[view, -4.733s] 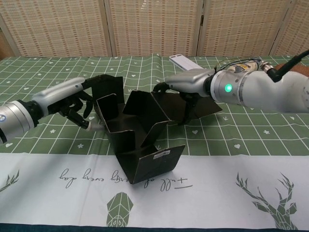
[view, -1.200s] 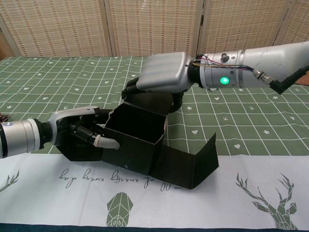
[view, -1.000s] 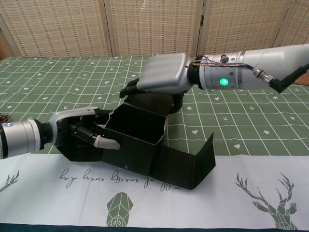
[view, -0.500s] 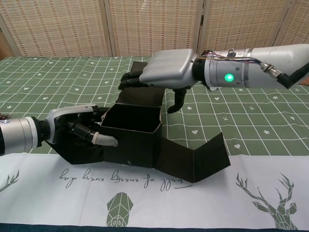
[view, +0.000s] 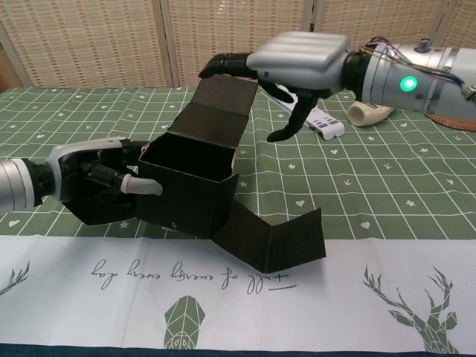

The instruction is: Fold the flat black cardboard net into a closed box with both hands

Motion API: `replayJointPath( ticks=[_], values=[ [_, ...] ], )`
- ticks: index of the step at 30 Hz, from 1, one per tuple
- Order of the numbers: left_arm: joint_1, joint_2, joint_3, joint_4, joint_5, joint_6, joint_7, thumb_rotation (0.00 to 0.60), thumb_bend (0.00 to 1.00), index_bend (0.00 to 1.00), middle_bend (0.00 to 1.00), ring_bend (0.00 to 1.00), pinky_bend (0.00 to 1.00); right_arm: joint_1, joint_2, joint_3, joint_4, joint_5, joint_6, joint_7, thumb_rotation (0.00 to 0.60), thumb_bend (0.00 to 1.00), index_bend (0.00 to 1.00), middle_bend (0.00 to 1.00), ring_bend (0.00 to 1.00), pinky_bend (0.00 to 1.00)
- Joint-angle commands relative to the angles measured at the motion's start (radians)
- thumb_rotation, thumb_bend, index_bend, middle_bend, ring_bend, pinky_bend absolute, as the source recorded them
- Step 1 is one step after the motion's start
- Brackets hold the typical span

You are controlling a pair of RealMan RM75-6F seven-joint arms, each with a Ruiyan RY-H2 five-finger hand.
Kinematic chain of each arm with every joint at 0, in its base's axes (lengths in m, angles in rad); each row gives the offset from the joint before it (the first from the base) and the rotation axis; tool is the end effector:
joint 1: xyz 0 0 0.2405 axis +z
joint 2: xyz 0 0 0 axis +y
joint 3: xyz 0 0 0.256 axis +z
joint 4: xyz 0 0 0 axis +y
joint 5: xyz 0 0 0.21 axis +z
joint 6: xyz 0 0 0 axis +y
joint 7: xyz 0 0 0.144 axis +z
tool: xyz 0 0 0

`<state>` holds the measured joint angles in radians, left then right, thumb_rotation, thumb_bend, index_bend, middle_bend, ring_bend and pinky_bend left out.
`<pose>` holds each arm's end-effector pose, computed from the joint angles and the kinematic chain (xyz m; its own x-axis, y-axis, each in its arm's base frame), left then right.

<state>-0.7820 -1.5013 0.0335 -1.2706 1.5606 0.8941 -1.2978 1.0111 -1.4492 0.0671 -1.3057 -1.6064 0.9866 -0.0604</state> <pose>-0.1868 0.3301 -0.0248 -0.4611 0.7049 0.5390 0.8075 0.0815 0.5843 -0.0728 -0.3772 0.0105 0.6272 0.0700 0.7757 -0.4390 -0.7909 0.4263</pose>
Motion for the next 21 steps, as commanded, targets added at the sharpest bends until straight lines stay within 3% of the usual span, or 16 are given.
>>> replayJointPath(
  ticks=[1, 21],
  values=[
    [0.0, 0.021, -0.008, -0.015, -0.003, 0.005, -0.043, 0.6, 0.12, 0.23, 0.25, 0.66, 0.94, -0.05, 0.028, 0.008, -0.012, 0.01, 0.059, 0.037, 0.6, 0.21, 0.0, 0.0, 0.74, 0.99],
    [-0.021, 0.131, -0.054, -0.029, -0.007, 0.017, -0.353, 0.6, 0.12, 0.24, 0.25, 0.68, 0.94, -0.258, 0.052, -0.02, -0.05, 0.009, 0.268, 0.129, 0.6, 0.21, 0.0, 0.0, 0.74, 0.99]
  ],
)
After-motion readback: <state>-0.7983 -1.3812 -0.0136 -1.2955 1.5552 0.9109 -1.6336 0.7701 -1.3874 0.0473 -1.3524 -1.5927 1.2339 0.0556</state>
